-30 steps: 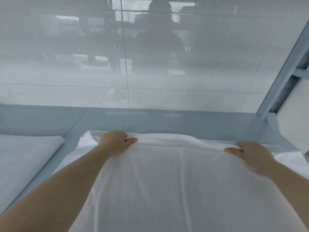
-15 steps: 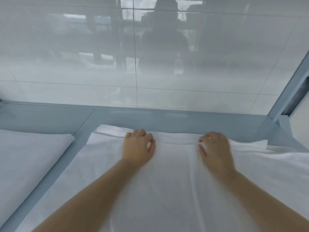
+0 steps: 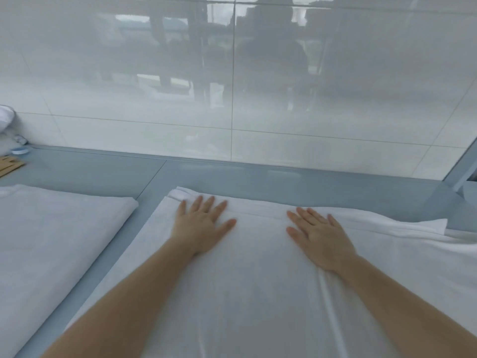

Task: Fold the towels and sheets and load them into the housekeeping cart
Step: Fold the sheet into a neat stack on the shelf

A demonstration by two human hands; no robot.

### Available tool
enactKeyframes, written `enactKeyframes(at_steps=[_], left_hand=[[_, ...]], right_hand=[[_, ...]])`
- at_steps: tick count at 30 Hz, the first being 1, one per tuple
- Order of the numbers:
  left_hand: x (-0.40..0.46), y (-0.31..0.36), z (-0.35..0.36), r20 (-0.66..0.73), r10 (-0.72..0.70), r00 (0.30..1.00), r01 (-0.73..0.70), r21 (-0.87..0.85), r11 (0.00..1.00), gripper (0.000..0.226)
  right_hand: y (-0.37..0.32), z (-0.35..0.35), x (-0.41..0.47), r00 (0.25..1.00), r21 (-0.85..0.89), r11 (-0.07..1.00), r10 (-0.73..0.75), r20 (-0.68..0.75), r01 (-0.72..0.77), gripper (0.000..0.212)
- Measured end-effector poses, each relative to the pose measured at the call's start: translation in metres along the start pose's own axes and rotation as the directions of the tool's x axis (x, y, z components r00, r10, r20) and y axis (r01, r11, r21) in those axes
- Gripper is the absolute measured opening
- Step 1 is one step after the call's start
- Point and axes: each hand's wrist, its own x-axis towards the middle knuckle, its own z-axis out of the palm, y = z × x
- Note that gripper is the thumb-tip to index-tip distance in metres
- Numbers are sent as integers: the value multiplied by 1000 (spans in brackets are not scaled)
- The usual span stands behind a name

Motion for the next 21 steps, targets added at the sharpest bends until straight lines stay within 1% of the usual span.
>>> enactKeyframes(at_steps=[2, 3, 5, 6, 7, 8, 9, 10, 11, 12, 13, 15, 17, 19, 21], left_hand=[[4, -24, -6, 21, -69, 997, 69, 11, 998, 72], [4, -31, -9, 18, -115, 993, 115, 13, 993, 68], [-2, -32, -12, -47, -204, 978, 204, 2, 979, 60], [-9, -23, -14, -88, -217, 972, 217, -12, 976, 55], [-18, -9, -14, -113, -198, 974, 193, -53, 980, 50], [-29, 10, -11, -109, -145, 983, 133, -105, 985, 48], [-43, 31, -7, -84, -69, 994, 57, -139, 989, 49], [-60, 50, -1, -51, 0, 999, -7, -150, 989, 52], [-78, 63, 4, -28, 40, 999, -44, -139, 989, 54], [-95, 66, 7, -21, 45, 999, -47, -119, 992, 56], [-109, 60, 7, -15, 18, 1000, -20, -104, 994, 58], [-136, 33, 6, 10, -78, 997, 78, -90, 993, 63], [-161, 7, 1, 61, -180, 982, 183, -47, 982, 65], [-183, 1, -5, 152, -256, 955, 261, -13, 965, 66], [-197, 20, -12, 218, -266, 939, 280, -38, 959, 67]], right_hand=[[12, -3, 5, 995, -36, 995, 96, 16, -95, 54], [14, -4, 6, 989, -67, 987, 148, 0, -148, 53], [3, -5, 3, 973, -110, 970, 205, -109, -217, 49], [-10, -5, 0, 969, -81, 977, 180, -171, -196, 45], [-27, -4, -6, 972, -3, 993, 119, -205, -122, 42], [-48, -3, -13, 981, 81, 997, 26, -192, -11, 42], [-69, 0, -23, 985, 143, 984, -80, -150, 102, 44], [-87, 4, -36, 981, 162, 970, -169, -95, 183, 48], [-98, 7, -49, 975, 134, 966, -219, -47, 223, 50], [-97, 7, -60, 976, 86, 972, -218, -8, 218, 51], [-85, 3, -68, 985, 54, 984, -171, 31, 169, 52], [-43, -7, -87, 995, 21, 1000, -9, 96, 7, 53], [2, -15, -113, 977, -2, 988, 153, 149, -154, 54], [26, -21, -142, 940, -45, 968, 252, 231, -248, 56], [19, -25, -159, 914, -58, 957, 288, 285, -283, 58]])
